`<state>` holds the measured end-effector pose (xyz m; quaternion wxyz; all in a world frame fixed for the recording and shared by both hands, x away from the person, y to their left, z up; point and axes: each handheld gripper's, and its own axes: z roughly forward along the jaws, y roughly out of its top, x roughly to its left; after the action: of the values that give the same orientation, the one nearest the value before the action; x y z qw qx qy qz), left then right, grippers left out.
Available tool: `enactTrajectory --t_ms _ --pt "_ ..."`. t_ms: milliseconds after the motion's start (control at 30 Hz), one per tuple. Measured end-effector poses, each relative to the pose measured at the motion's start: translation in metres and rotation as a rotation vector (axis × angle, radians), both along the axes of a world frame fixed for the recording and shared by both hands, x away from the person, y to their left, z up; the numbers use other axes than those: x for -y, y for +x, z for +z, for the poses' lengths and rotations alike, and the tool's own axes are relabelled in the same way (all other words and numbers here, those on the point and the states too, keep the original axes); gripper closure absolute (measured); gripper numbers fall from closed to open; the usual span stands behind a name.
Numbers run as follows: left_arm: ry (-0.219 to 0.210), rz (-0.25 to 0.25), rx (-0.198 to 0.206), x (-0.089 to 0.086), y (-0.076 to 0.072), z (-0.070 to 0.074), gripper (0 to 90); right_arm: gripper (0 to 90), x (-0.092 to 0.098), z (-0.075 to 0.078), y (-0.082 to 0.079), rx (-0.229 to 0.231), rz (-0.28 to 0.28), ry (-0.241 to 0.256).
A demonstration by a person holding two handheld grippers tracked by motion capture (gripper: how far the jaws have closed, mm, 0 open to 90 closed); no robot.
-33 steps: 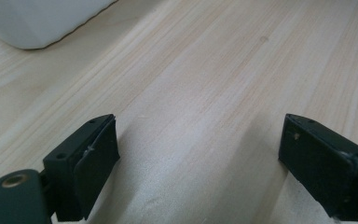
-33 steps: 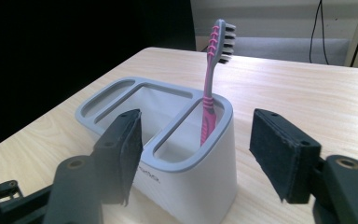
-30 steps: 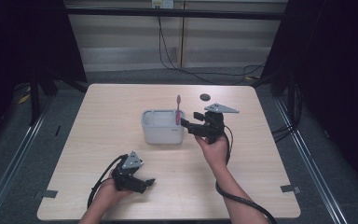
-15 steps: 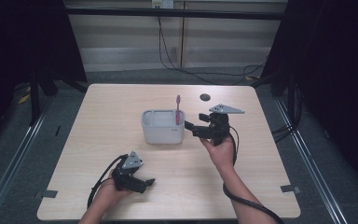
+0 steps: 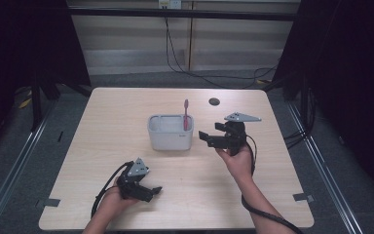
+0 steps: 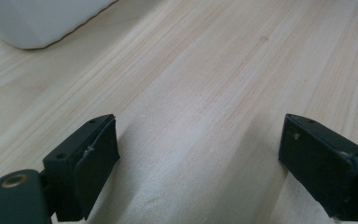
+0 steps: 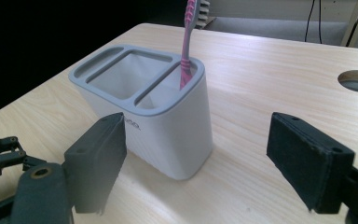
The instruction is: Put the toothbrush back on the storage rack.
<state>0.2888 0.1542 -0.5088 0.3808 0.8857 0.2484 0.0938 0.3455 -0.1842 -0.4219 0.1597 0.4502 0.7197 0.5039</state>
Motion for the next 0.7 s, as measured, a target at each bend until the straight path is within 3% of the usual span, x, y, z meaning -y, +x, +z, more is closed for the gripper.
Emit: enactTrajectory --t_ms 700 --pt "-0.005 0.003 -0.003 0.000 0.000 0.000 11.5 17.7 0.007 -0.019 -0.012 -0.037 0.041 -0.048"
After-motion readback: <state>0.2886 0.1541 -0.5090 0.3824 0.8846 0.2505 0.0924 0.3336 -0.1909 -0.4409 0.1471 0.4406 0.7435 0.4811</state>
